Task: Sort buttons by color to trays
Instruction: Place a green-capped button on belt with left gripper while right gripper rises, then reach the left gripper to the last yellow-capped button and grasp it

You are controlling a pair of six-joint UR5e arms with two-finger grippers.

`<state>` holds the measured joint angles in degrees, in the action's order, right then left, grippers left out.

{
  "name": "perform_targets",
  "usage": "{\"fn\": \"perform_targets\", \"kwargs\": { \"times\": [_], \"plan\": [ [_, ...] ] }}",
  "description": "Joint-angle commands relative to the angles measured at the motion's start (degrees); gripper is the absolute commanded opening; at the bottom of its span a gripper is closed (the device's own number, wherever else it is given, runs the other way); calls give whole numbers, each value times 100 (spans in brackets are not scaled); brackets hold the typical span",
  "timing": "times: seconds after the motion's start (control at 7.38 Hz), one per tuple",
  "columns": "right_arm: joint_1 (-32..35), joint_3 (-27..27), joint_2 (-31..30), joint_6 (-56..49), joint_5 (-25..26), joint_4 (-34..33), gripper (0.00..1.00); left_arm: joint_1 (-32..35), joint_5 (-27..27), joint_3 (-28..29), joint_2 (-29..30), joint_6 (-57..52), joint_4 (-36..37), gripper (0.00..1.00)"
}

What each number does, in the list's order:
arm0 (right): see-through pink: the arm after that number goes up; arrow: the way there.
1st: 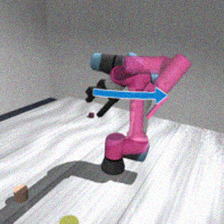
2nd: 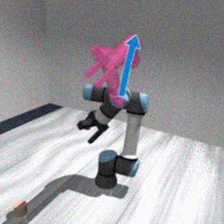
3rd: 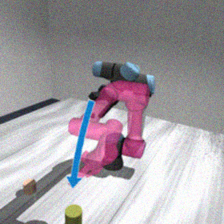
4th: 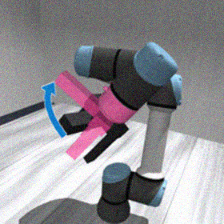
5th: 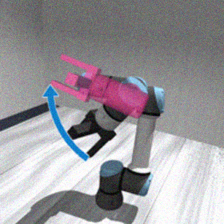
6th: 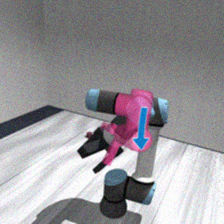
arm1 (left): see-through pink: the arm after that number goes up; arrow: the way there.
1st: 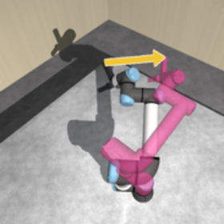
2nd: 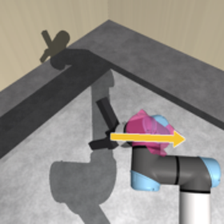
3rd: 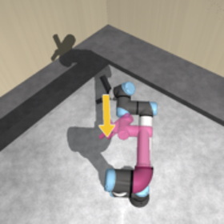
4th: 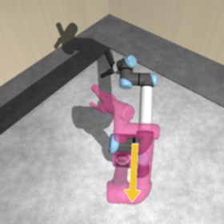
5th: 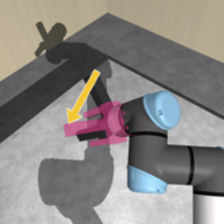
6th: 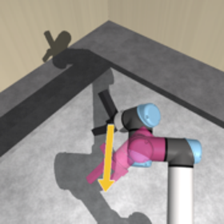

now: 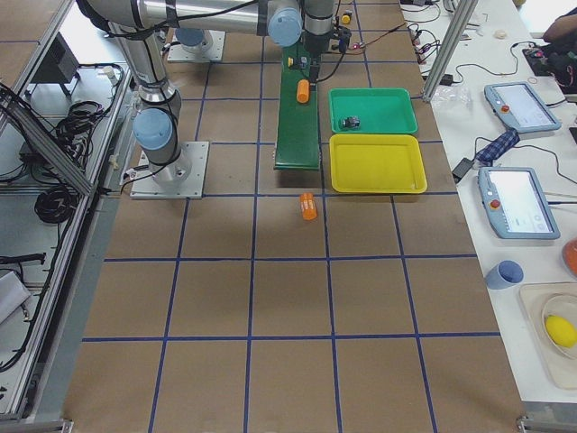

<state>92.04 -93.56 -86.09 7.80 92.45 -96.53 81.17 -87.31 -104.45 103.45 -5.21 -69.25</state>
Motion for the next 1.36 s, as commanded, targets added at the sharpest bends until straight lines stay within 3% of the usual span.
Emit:
{"fn": "perform_targets", "kwargs": {
  "times": [0.0, 0.54, 0.81, 1.22],
  "plan": [
    [-55, -13, -13, -50, -69, 11, 100, -301, -49, 1166, 270, -703, -795, 100],
    [6, -13, -22, -24, -78, 20, 100, -1285, -85, 3076, 1956, -4108, -625, 100],
    [7, -13, -66, -24, -69, 72, 100, -1637, -85, 3255, 2414, -6576, -477, 100],
    [15, -22, -57, 29, 10, 99, 100, -1718, -24, 3273, 2986, -9804, 725, 100]
  ]
}}
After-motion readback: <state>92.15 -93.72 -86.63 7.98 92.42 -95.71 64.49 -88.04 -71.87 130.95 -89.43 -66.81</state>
